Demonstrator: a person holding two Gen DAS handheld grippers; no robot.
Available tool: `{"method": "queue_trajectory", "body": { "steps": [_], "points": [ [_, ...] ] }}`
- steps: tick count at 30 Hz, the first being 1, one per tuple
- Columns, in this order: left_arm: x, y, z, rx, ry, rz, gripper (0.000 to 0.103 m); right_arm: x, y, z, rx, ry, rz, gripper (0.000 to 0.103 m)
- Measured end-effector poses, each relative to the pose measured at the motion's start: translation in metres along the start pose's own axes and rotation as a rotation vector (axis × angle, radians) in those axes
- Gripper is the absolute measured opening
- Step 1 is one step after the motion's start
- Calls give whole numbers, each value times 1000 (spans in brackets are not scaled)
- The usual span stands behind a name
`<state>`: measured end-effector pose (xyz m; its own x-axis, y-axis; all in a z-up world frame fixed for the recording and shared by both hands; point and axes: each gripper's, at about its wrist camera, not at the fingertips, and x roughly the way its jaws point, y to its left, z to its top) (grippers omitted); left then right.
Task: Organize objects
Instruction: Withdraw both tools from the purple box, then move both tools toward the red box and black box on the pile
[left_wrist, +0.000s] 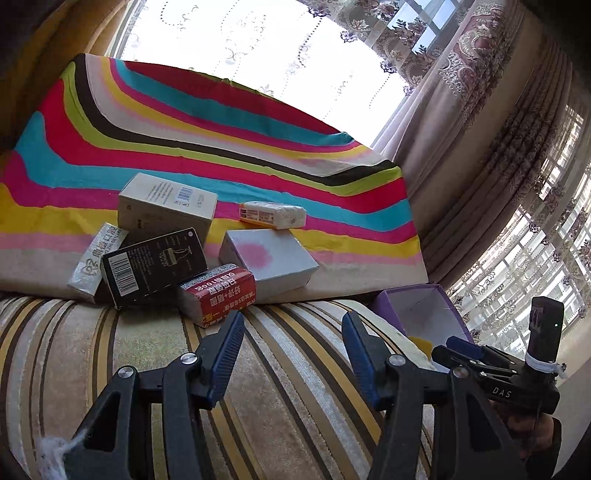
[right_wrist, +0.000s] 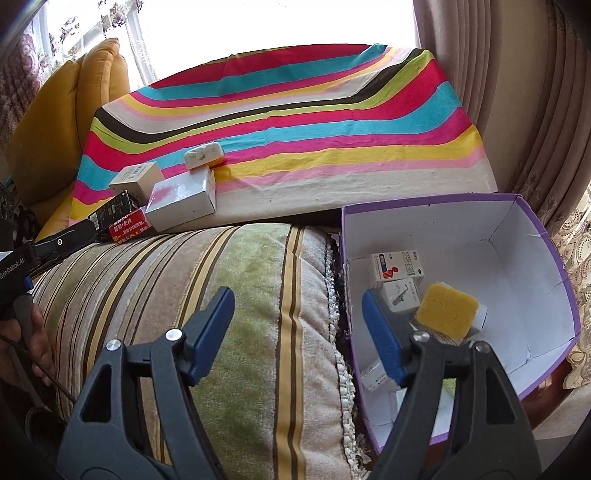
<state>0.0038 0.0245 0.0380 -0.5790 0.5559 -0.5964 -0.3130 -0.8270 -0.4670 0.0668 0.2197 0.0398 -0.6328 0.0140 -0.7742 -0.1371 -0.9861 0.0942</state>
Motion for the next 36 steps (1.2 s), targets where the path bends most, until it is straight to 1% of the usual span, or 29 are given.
{"method": "queue_trajectory", "body": {
  "steps": [4, 11, 13, 14, 20, 26, 28, 32, 36],
  "points": [
    [-14, 21, -2, -55, -25, 34, 57, 5, 10, 3, -21, 6, 7, 76],
    [-28, 44, -2, -108, -54, 93, 58, 14, 36, 12, -72, 13, 30, 77],
    [-30, 50, -2, -129, -57, 113, 62, 17, 45, 15, -90, 11, 42, 77],
    [-31, 53, -1, -140, -60, 120, 62, 18, 50, 16, -100, 11, 49, 77],
    [-34, 65, 0, -184, -73, 131, 65, 31, 84, 24, -169, 21, 107, 77],
    [-37, 71, 0, -197, -81, 147, 67, 53, 126, 28, -264, 69, 191, 77],
    [-38, 74, 0, -207, -83, 146, 69, 58, 140, 30, -306, 73, 204, 77],
    [-38, 82, 0, -236, -84, 148, 69, 70, 158, 38, -349, 87, 227, 77],
    [-41, 85, 0, -250, -93, 152, 71, 87, 175, 45, -382, 122, 247, 77]
  ]
}}
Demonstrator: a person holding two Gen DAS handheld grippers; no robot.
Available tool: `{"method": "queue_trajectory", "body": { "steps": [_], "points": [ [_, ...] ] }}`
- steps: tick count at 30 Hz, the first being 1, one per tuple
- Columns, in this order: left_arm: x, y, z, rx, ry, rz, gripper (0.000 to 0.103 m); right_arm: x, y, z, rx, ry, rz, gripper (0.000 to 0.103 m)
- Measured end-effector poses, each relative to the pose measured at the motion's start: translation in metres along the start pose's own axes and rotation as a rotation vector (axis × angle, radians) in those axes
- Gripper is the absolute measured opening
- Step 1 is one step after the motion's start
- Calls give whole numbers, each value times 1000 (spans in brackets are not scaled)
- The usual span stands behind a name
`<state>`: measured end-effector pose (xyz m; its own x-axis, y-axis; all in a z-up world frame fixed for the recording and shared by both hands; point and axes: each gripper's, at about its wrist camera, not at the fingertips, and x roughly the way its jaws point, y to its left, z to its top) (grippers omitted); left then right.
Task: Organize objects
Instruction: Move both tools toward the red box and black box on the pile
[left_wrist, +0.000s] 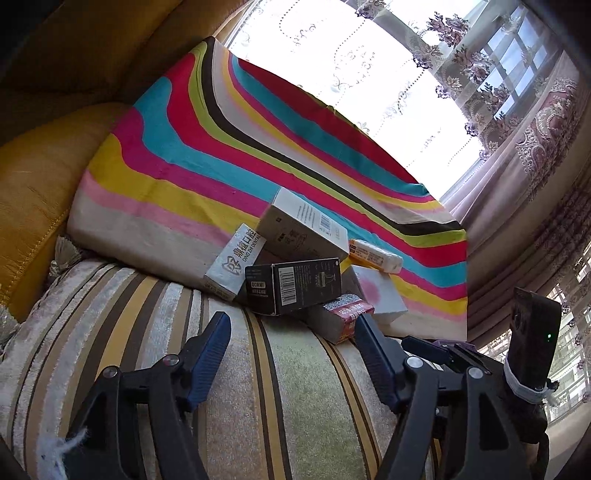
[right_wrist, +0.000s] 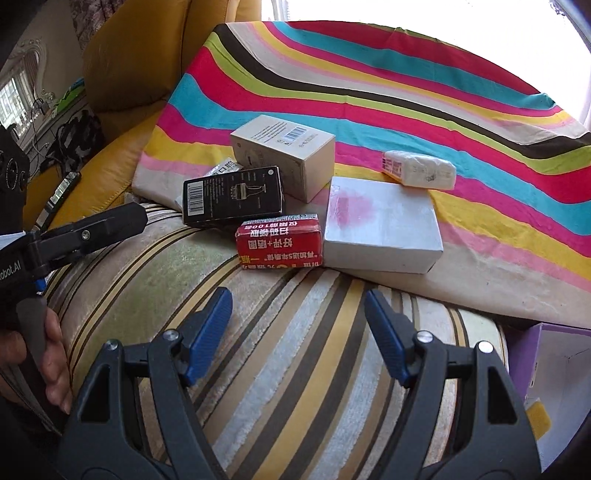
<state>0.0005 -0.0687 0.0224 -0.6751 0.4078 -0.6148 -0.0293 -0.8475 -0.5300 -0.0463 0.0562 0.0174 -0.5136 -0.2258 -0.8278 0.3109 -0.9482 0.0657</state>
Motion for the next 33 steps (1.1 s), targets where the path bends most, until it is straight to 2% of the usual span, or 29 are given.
{"method": "queue_trajectory", "body": {
  "steps": [12, 21, 28, 33],
  "points": [
    [1, 7, 2, -20, -3, -26, 73, 29, 9, 23, -36, 39, 25, 77],
    [2, 7, 0, -15, -4, -29, 74, 49, 18, 32, -59, 73, 22, 62],
    [5, 5, 0, -4, 0, -5, 75, 50, 22, 32, -75, 62, 17, 61],
    [11, 3, 4, 4, 4, 30, 75, 42, 21, 29, -62, 23, 14, 61]
  ]
}}
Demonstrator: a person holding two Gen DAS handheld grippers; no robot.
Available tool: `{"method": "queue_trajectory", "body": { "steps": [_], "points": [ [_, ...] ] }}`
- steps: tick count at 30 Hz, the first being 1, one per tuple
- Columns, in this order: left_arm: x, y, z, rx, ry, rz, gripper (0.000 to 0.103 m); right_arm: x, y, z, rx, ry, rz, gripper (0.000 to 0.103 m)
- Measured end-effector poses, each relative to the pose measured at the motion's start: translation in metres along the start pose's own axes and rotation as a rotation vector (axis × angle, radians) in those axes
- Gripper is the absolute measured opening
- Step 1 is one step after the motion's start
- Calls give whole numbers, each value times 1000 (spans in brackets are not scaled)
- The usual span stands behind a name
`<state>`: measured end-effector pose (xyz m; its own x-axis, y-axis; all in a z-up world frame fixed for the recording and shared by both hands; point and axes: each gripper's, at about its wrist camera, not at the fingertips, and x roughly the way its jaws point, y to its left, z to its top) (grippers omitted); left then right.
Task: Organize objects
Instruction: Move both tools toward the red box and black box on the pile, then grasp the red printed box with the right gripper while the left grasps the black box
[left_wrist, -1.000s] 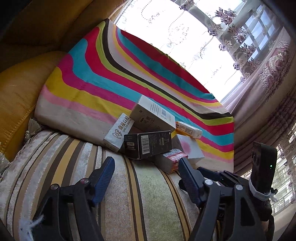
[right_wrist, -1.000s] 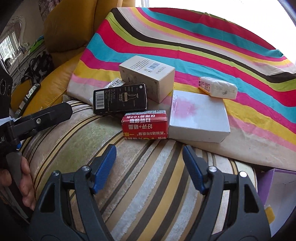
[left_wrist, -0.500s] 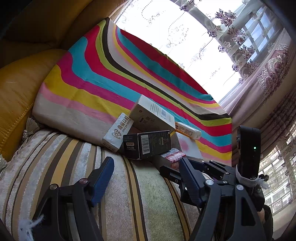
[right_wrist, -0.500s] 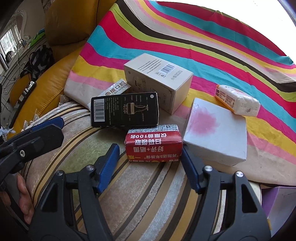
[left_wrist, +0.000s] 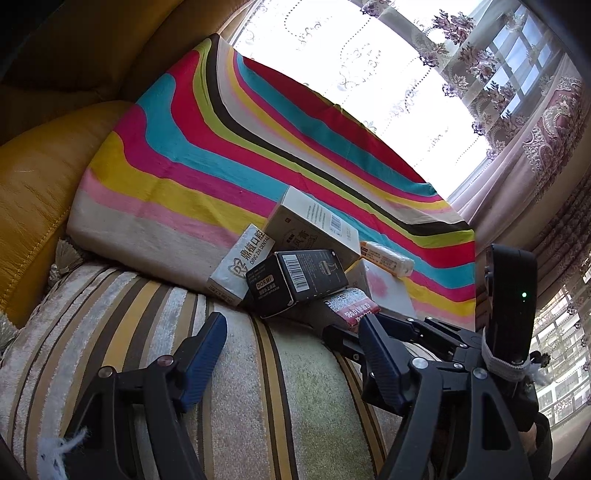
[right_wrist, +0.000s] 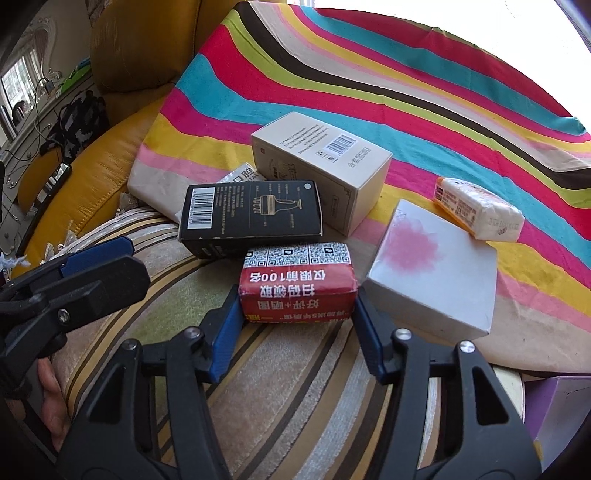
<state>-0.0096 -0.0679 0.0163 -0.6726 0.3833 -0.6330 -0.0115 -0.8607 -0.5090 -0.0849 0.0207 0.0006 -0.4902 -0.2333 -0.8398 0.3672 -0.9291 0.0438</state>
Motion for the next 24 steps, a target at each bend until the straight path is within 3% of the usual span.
{"method": "queue_trajectory", "body": {
  "steps": [7, 14, 24],
  "points": [
    [8, -7, 12, 43, -3, 33, 75, -17, -9, -5, 58, -60, -4, 61],
    [28, -35, 23, 256, 72, 92, 75, -30, -19, -10, 124, -106, -35, 61],
    [53, -44, 37, 447, 175, 143, 75, -49, -36, -22, 203, -152, -37, 61]
  ]
}}
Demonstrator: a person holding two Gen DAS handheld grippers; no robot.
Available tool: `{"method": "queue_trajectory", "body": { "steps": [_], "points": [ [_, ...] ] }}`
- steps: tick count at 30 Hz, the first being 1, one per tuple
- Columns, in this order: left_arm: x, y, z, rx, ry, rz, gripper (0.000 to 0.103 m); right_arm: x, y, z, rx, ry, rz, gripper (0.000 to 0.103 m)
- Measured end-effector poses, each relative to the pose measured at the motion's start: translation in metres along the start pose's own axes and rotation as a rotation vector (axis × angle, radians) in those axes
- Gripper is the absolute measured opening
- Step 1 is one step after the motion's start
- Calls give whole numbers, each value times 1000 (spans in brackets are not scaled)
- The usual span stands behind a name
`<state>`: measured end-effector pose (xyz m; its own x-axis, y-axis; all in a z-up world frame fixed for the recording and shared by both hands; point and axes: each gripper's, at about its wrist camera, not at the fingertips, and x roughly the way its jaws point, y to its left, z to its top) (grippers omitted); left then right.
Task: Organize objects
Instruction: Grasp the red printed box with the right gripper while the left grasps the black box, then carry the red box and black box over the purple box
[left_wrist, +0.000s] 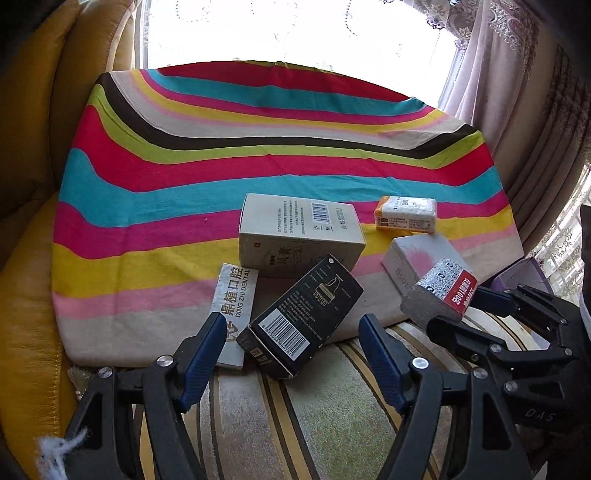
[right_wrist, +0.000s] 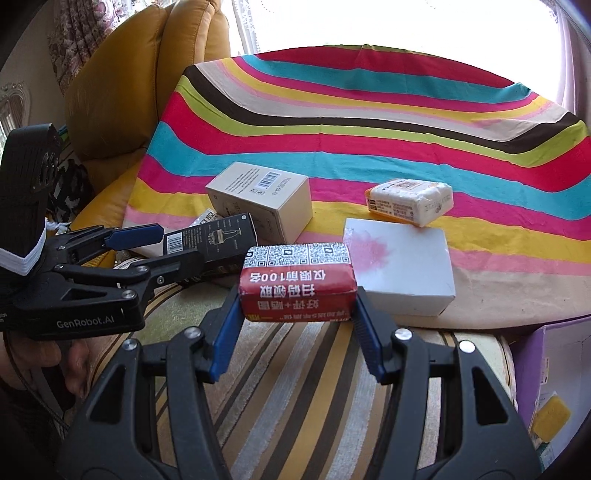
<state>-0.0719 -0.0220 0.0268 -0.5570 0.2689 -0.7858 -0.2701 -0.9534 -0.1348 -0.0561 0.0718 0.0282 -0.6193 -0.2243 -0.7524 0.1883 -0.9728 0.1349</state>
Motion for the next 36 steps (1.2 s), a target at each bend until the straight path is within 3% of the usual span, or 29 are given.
{"method": "queue_trajectory", "body": {
  "steps": [5, 7, 9, 15, 26, 36],
  "points": [
    [14, -17, 1, 111, 57, 30, 74, -13, -11, -9, 40, -13, -2, 61],
    [19, -24, -1, 144, 74, 51, 60, -18, -17, -12, 55, -18, -6, 61],
    [19, -29, -3, 167, 74, 58, 52, -23, -22, -16, 68, -20, -13, 61],
    [5, -36, -9, 190, 40, 43, 46, -36, -39, -28, 112, -26, -36, 61],
    [-28, -43, -34, 60, -12, -97, 45, -60, -67, -50, 161, -35, -91, 61],
    [-36, -74, -40, 53, -38, -224, 45, -84, -92, -70, 212, -50, -144, 61]
  ]
}}
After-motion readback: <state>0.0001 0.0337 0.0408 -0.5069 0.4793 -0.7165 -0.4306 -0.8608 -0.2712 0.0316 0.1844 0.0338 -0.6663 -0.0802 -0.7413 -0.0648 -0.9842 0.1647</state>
